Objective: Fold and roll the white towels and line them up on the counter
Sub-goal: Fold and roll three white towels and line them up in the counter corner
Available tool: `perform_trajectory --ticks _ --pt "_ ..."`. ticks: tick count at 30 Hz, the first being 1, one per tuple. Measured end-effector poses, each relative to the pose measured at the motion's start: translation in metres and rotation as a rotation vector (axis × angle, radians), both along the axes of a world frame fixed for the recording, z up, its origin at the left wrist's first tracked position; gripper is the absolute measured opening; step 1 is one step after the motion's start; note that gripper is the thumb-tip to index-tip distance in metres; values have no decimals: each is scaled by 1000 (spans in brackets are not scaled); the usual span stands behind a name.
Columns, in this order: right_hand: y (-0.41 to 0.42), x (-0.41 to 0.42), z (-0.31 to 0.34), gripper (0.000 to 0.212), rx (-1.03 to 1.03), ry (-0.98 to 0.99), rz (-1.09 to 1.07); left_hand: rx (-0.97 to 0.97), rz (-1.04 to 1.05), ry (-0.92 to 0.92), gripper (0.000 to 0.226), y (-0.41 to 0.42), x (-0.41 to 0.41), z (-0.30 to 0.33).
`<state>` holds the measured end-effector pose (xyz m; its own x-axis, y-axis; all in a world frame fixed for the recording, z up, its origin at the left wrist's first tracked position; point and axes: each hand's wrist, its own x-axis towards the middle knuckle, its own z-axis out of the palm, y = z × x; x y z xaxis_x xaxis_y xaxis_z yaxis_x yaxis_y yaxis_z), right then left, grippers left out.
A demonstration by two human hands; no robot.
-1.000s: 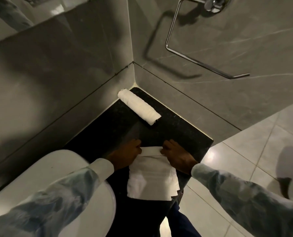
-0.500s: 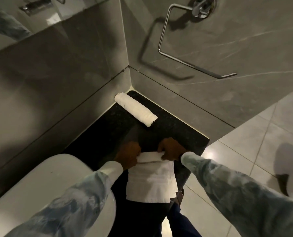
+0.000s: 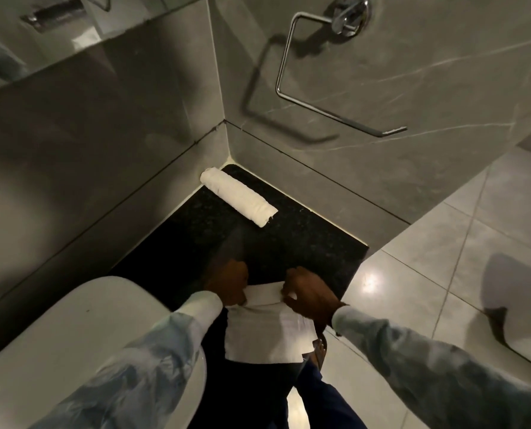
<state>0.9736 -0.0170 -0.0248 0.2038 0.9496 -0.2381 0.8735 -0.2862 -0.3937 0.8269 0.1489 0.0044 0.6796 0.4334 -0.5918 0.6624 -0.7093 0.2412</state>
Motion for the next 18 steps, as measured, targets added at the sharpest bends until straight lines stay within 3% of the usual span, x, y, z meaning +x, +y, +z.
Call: perform_trajectory --ticks 2,4,6,12,15,18 --pt "12 13 5 22 -85 145 -125 34 41 -32 37 -13 -6 -3" --pt "16 17 -2 36 -127 151 -151 40 103 -75 36 -26 -12 -7" --pt "13 8 -8 34 -155 116 -132 54 96 -83 38 -33 -16 -3" --pt "-27 -29 -17 20 150 -216 119 -39 -15 -18 51 -13 -9 14" --pt "-47 -42 -28 23 246 -278 200 -12 -35 61 60 -25 -12 15" --pt "-44 -46 -12 16 209 -237 226 65 8 20 46 -47 -21 4"
